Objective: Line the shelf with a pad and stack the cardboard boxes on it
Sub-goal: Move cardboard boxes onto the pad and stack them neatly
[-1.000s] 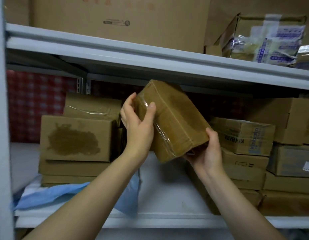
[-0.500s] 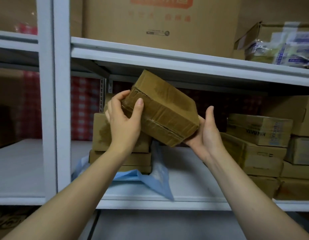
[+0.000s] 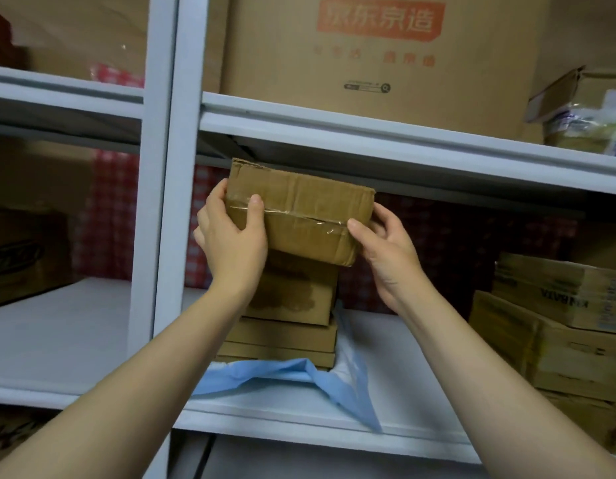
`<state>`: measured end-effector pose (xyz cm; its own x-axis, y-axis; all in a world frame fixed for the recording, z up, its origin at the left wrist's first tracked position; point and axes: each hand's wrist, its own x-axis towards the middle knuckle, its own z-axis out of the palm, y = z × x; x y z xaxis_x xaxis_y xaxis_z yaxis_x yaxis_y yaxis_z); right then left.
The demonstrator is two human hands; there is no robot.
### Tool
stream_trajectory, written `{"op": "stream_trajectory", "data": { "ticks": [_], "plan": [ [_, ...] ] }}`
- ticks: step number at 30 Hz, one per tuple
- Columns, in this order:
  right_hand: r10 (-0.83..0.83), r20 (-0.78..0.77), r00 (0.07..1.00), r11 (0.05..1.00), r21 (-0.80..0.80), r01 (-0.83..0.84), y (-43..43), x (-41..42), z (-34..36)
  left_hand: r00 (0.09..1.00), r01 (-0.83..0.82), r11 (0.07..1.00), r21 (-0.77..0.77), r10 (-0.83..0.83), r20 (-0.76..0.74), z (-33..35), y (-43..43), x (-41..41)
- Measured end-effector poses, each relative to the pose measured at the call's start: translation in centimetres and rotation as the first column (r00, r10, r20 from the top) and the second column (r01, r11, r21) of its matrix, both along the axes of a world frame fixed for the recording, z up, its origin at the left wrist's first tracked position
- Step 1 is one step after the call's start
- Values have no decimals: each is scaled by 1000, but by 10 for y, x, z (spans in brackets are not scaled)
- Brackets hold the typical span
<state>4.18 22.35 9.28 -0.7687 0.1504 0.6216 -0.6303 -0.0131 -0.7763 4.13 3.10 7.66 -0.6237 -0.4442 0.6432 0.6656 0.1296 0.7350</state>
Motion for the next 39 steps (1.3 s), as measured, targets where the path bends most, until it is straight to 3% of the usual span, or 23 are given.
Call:
{"op": "stream_trajectory", "data": {
  "ticks": [5, 12, 18, 24, 32, 39],
  "plan": [
    [-72, -6, 997, 993, 91, 72, -7, -23, 4, 999, -6, 999, -45, 8, 38, -3, -5, -17],
    [-156, -31, 987, 986, 58, 158, -19, -24, -4, 994, -103, 994, -47, 104, 21, -14, -2, -29],
    [-180, -39, 983, 982, 54, 182, -20, -23, -14, 946, -304, 945, -125, 284, -155, -23, 12, -25],
    [-205, 22, 978, 977, 69, 203, -10, -13, -24, 906, -388, 886, -253, 315, -284, -25, 32, -17],
    [-186, 85, 979, 966, 200, 166, -5, 5, -32, 935, -352, 904, -242, 330, -128, -32, 39, -26],
    [-252, 108, 962, 961, 142, 236, -17, 5, -45, 923, -379, 876, -299, 337, -183, -48, 28, -20]
  ]
}}
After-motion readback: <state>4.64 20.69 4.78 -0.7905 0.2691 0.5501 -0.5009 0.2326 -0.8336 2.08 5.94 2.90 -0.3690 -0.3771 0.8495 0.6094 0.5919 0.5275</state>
